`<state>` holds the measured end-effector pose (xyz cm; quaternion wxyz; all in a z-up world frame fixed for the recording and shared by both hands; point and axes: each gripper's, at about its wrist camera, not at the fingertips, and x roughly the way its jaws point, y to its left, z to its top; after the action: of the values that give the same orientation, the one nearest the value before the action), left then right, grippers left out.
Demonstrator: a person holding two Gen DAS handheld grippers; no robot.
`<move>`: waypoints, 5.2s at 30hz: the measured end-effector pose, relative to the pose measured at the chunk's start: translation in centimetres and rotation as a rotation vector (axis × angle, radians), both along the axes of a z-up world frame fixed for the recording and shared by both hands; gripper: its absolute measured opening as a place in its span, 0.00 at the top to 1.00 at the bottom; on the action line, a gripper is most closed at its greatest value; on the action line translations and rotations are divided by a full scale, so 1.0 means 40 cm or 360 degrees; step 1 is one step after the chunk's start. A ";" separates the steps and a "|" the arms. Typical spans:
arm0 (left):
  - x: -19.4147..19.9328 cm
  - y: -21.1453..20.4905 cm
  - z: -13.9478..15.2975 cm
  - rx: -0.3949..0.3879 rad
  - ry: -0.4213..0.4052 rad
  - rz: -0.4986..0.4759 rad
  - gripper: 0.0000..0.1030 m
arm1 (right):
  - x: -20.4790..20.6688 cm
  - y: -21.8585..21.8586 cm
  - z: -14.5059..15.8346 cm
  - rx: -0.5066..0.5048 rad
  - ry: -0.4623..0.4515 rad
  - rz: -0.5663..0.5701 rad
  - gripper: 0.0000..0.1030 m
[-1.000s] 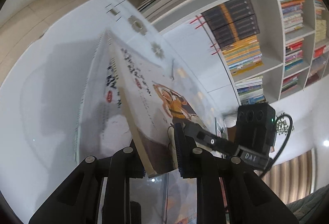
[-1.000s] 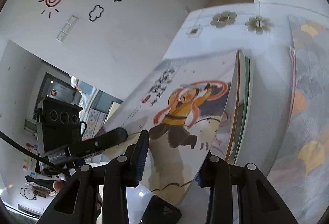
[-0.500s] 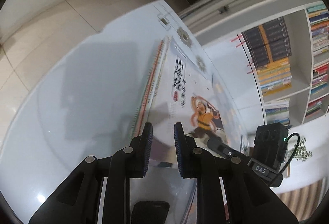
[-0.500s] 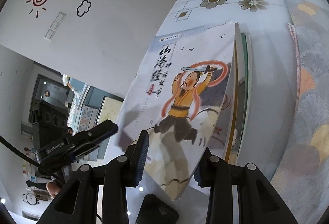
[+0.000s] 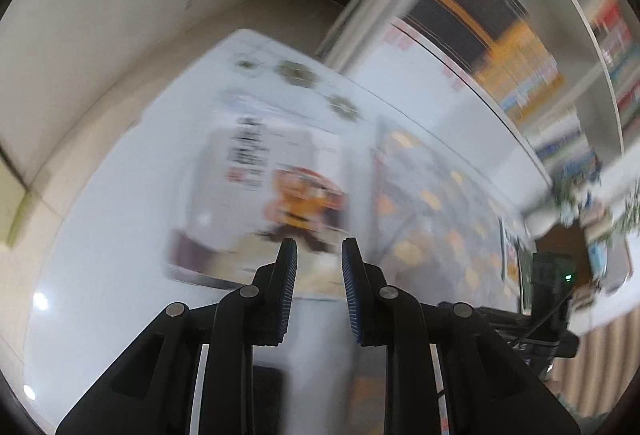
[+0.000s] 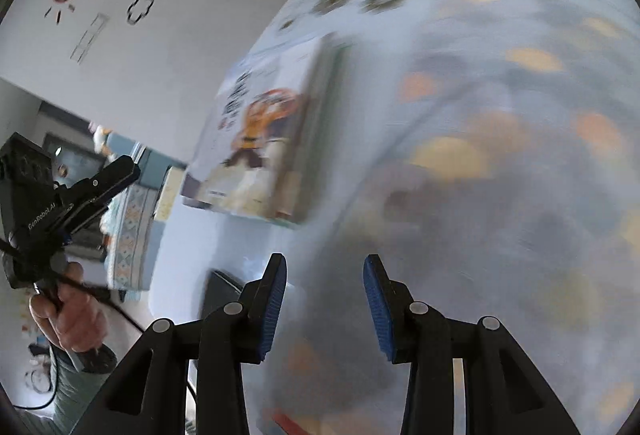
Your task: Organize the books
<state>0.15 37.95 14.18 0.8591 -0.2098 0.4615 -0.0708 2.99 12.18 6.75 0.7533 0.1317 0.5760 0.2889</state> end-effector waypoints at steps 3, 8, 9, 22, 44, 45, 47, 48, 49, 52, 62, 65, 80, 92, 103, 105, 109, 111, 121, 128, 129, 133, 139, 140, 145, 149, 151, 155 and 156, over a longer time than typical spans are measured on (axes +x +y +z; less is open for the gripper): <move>0.000 -0.182 0.038 0.0080 -0.0005 -0.0111 0.66 | -0.044 -0.165 0.047 -0.0013 -0.0060 -0.0119 0.50; -0.010 -0.509 0.092 0.0090 -0.0075 -0.0348 0.39 | -0.111 -0.482 0.153 -0.0071 -0.0235 -0.0335 0.42; -0.009 -0.572 0.098 0.0076 -0.0081 -0.0413 0.39 | -0.128 -0.555 0.167 -0.0094 -0.0263 -0.0393 0.40; 0.047 -1.310 0.033 -0.0084 0.0097 -0.0965 0.39 | -0.329 -1.351 0.128 -0.0009 -0.0199 -0.1296 0.23; 0.257 -1.572 -0.193 0.0000 0.0341 -0.1038 0.54 | 0.014 -1.564 -0.118 -0.0253 -0.0033 -0.1252 0.51; 0.266 -1.574 -0.201 -0.0008 0.0355 -0.1035 0.54 | 0.022 -1.563 -0.121 -0.0273 -0.0035 -0.1242 0.51; 0.283 -1.581 -0.223 -0.0057 0.0394 -0.1032 0.54 | 0.043 -1.551 -0.121 -0.0287 -0.0054 -0.1180 0.51; 0.290 -1.583 -0.232 -0.0074 0.0411 -0.1033 0.54 | 0.054 -1.538 -0.122 -0.0285 -0.0047 -0.1126 0.51; 0.297 -1.588 -0.244 -0.0098 0.0438 -0.1039 0.54 | 0.062 -1.524 -0.120 -0.0336 -0.0048 -0.1093 0.51; 0.304 -1.592 -0.254 -0.0178 0.0464 -0.1064 0.54 | 0.070 -1.488 -0.116 -0.0432 -0.0067 -0.1010 0.51; 0.294 -1.558 -0.261 -0.0237 0.0485 -0.1074 0.54 | 0.037 -1.376 -0.095 -0.0767 -0.0116 -0.0851 0.51; 0.284 -1.548 -0.265 -0.0247 0.0485 -0.1075 0.54 | 0.026 -1.352 -0.098 -0.0815 -0.0124 -0.0814 0.50; 0.176 -1.253 -0.246 -0.0209 0.0411 -0.0815 0.54 | -0.003 -1.132 -0.101 -0.0550 -0.0161 -0.0462 0.45; -0.045 -0.875 -0.300 -0.0263 0.0520 -0.0361 0.54 | -0.139 -0.816 -0.141 -0.0295 -0.0054 -0.0010 0.45; -0.089 -0.864 -0.293 -0.0701 0.0452 -0.0394 0.54 | -0.221 -0.856 -0.164 -0.0113 0.0049 -0.0193 0.44; -0.091 -0.862 -0.269 -0.0834 0.0389 -0.0408 0.54 | -0.221 -0.874 -0.167 -0.0040 0.0080 -0.0233 0.44; -0.077 -0.906 -0.263 -0.0561 0.0412 -0.0428 0.74 | -0.218 -0.891 -0.178 0.0076 0.0140 -0.0312 0.44; -0.073 -0.925 -0.284 -0.0455 0.0469 -0.0431 0.93 | -0.219 -0.890 -0.178 0.0096 0.0150 -0.0328 0.44; -0.085 -0.944 -0.285 -0.0935 0.0461 -0.0387 0.93 | -0.233 -0.978 -0.209 0.0464 0.0449 -0.0450 0.40; -0.078 -0.924 -0.295 -0.1225 0.0518 -0.0286 0.93 | -0.243 -1.043 -0.274 0.0917 0.0610 -0.0603 0.37; -0.078 -0.918 -0.294 -0.1245 0.0522 -0.0277 0.93 | -0.238 -1.036 -0.277 0.0971 0.0614 -0.0602 0.37; -0.076 -0.916 -0.282 -0.1190 0.0518 -0.0282 0.93 | -0.213 -0.989 -0.252 0.1015 0.0544 -0.0575 0.60; -0.062 -0.895 -0.205 -0.0874 0.0417 -0.0417 0.92 | -0.218 -0.884 -0.090 0.0552 0.0134 -0.0370 0.67; -0.058 -0.884 -0.192 -0.0871 0.0396 -0.0432 0.91 | -0.219 -0.868 -0.066 0.0495 0.0074 -0.0342 0.67; -0.048 -0.804 -0.126 -0.0908 0.0312 -0.0455 0.90 | -0.213 -0.756 0.074 0.0228 -0.0207 -0.0220 0.67; -0.042 -0.693 -0.046 -0.0911 0.0200 -0.0439 0.90 | -0.182 -0.639 0.177 0.0202 -0.0358 -0.0163 0.67; -0.042 -0.613 0.003 -0.0889 0.0117 -0.0422 0.90 | -0.160 -0.556 0.228 0.0199 -0.0438 -0.0121 0.67; -0.058 -0.450 0.079 -0.0814 -0.0020 -0.0365 0.90 | -0.120 -0.386 0.290 0.0256 -0.0535 -0.0038 0.67; -0.064 -0.401 0.094 -0.0792 -0.0046 -0.0340 0.90 | -0.105 -0.334 0.294 0.0282 -0.0541 -0.0015 0.67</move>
<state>-2.40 21.92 17.93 0.7752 -0.3636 0.4370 -0.2754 -1.21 -1.18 18.53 0.8266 0.1492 0.4121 0.3531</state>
